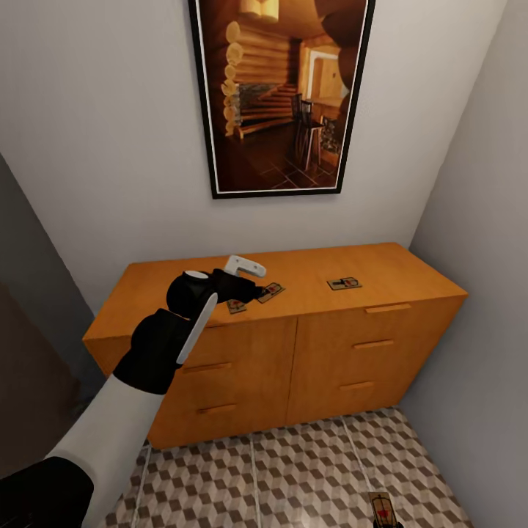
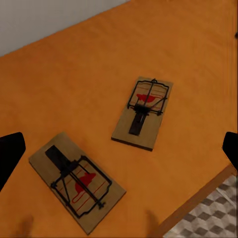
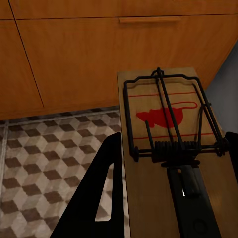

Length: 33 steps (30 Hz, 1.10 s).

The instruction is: Take the four mousetraps from the cabinet in the bathroom and place them on the bathroom floor. Make sure all four end up on the same floor surface, and ensure that at least two of them are either under or directly next to the same bathroom sink.

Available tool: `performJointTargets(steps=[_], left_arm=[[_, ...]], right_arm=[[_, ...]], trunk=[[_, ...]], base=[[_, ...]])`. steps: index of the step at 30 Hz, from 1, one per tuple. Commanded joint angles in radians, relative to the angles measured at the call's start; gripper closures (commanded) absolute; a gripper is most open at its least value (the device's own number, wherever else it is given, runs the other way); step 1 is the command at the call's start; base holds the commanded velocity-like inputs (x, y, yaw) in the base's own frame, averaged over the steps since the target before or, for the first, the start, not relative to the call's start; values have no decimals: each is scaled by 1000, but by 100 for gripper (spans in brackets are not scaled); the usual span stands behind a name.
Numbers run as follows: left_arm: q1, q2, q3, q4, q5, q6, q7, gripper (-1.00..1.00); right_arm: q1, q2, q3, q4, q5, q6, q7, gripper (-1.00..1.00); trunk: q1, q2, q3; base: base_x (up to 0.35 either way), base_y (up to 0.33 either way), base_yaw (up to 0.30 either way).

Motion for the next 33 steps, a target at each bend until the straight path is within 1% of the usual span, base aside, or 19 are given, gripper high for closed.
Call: performJointTargets(steps=[1, 4, 7, 9, 10, 11, 12, 15, 16, 18, 19, 22, 23, 24, 25, 27, 28, 33], left_arm=[[-1, 0, 0, -2, 9, 5, 2, -100], [-1, 0, -6, -6, 16, 5, 1, -100], [-1, 1, -26, -12, 18, 5, -16, -100], [-1, 4, -40, -18, 19, 5, -52, -100], [-1, 5, -44, -25, 20, 5, -88, -100], [-1, 6, -46, -28, 20, 4, -107, -100], [-1, 9, -47, -36, 20, 4, -149, -100], [-1, 22, -45, -43, 19, 4, -215, -100], [-1, 35, -44, -46, 19, 4, -259, -100], [-1, 50, -43, -48, 19, 3, -303, -100], [-1, 64, -42, -49, 19, 3, -346, -100], [-1, 86, -41, -51, 17, 3, -403, -100], [-1, 102, -41, -52, 17, 2, -433, -100], [-1, 111, -41, -52, 17, 2, -444, -100], [-1, 127, -41, -52, 16, 2, -461, -100], [-1, 141, -41, -52, 17, 2, -471, -100], [-1, 153, -41, -52, 17, 2, -478, -100], [-1, 170, -41, -52, 17, 2, -487, -100]], right_arm=[[0, 0, -3, 0, 9, -2, -6, 100], [0, 0, -3, 0, 9, -2, -6, 100], [0, 0, -3, 0, 9, -2, -6, 100], [0, 0, -3, 0, 9, -2, -6, 100], [0, 0, -3, 0, 9, -2, -6, 100], [0, 0, -3, 0, 9, -2, -6, 100], [0, 0, -3, 0, 9, -2, -6, 100], [0, 0, -3, 0, 9, -2, -6, 100], [0, 0, -3, 0, 9, -1, -6, 100], [0, 0, -3, 0, 9, -1, -6, 100], [0, 0, -3, 0, 9, -1, -6, 100], [0, 0, -3, 0, 9, -1, -6, 100], [0, 0, -3, 0, 9, -1, -6, 100], [0, 0, -3, 0, 9, -1, -6, 100], [0, 0, -3, 0, 9, -1, -6, 100], [0, 0, -3, 0, 9, -1, -6, 100], [0, 0, -3, 0, 9, -1, -6, 100], [0, 0, -3, 0, 9, -1, -6, 100]], trunk=[[0, 0, -1], [0, 0, -1], [0, 0, -1], [0, 0, -1], [0, 0, -1], [0, 0, -1], [0, 0, -1], [0, 0, -1], [0, 0, -1], [0, 0, -1], [0, 0, -1], [0, 0, -1], [0, 0, -1], [0, 0, -1], [0, 0, -1], [0, 0, -1], [0, 0, -1], [0, 0, -1]], base=[[0, 0, 0], [0, 0, 0], [0, 0, 0], [0, 0, 0], [0, 0, 0], [0, 0, 0], [0, 0, 0], [0, 0, 0], [0, 0, 0], [0, 0, 0], [0, 0, 0], [0, 0, 0], [0, 0, 0], [0, 0, 0], [0, 0, 0], [0, 0, 0], [0, 0, 0], [0, 0, 0]])
